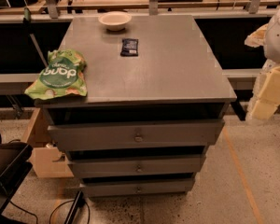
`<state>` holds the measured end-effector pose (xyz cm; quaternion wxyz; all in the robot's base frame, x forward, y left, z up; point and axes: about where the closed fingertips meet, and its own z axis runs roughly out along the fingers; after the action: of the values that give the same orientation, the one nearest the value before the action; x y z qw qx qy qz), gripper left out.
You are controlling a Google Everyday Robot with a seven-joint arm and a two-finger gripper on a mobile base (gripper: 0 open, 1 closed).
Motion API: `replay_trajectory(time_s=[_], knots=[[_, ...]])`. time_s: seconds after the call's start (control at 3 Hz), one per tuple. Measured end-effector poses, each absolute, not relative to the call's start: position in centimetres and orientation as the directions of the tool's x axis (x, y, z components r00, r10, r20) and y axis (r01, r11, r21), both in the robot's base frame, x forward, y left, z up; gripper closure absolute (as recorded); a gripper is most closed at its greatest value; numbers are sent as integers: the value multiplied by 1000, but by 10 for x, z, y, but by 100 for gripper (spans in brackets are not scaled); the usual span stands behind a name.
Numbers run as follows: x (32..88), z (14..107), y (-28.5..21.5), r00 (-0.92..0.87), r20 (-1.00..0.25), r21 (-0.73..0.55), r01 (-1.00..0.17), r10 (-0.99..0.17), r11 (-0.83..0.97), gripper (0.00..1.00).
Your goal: Open middle drawer
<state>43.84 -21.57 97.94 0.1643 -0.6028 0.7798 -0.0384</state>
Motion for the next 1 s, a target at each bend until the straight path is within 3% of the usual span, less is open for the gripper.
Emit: replay_trajectory(time_s=[0.67, 1.0], knots=[[436, 962, -211, -214, -196, -301, -916, -957, 266, 0], [412, 890, -210, -187, -234, -316, -914, -954, 256, 0]])
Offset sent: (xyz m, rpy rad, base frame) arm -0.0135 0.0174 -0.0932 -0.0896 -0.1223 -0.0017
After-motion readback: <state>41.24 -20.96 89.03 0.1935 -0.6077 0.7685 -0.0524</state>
